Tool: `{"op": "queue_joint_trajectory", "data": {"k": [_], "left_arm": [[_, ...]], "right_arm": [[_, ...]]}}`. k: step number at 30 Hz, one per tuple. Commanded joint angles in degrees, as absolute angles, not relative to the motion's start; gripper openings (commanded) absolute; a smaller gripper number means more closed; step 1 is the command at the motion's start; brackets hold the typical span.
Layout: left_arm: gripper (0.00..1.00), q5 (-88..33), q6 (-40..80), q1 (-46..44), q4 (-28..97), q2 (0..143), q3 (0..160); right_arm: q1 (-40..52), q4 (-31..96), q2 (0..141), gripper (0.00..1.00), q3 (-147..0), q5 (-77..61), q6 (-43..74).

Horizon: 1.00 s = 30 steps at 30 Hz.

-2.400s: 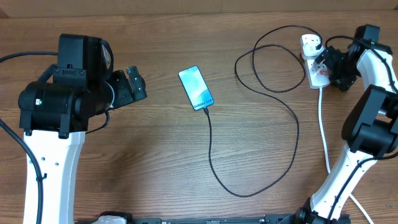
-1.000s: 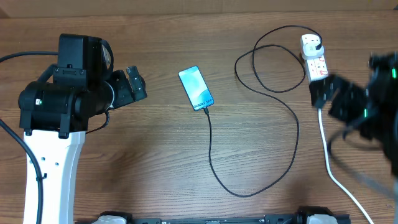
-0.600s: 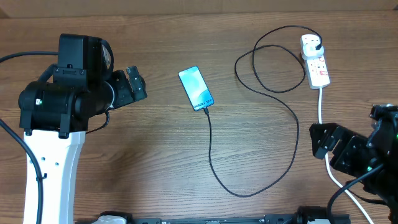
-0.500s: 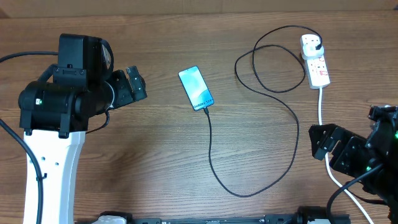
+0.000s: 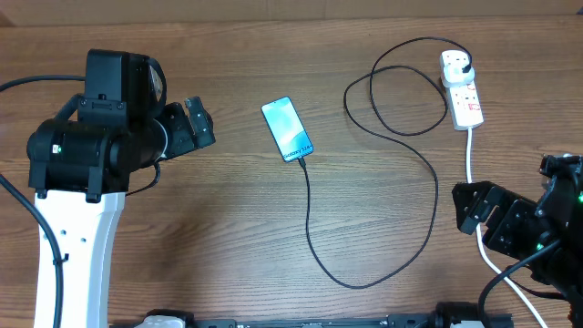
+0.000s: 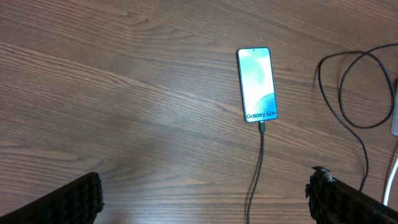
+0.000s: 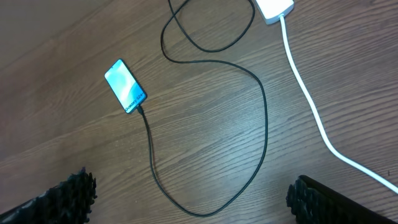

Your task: Plug charger to phone and switch on socket

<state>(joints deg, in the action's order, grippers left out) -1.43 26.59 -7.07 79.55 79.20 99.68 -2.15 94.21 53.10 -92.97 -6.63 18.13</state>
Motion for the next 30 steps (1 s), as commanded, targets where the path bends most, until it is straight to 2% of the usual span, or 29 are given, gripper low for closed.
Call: {"op": "queue_joint_trajectory", "data": {"k": [1, 14, 20, 30], "left_arm": [[1.0, -1.1, 25.7, -6.8, 79.5, 79.4, 99.6], [1.0, -1.1, 25.7, -6.8, 79.5, 79.4, 99.6], [1.0, -1.1, 25.7, -6.8, 79.5, 79.4, 99.6], [1.0, -1.1, 25.7, -6.8, 79.5, 79.4, 99.6]], "right_arm": [[-1.9, 94.1, 53.1, 1.0, -92.7, -6.5, 17.7], [-1.9, 96.9, 53.1, 1.0, -92.7, -4.0, 17.2], [-1.9, 93.4, 52.0, 1.0, -91.4, -5.3, 12.4], [-1.9, 76.9, 38.4, 1.0, -71.5, -7.4, 5.8]]}}
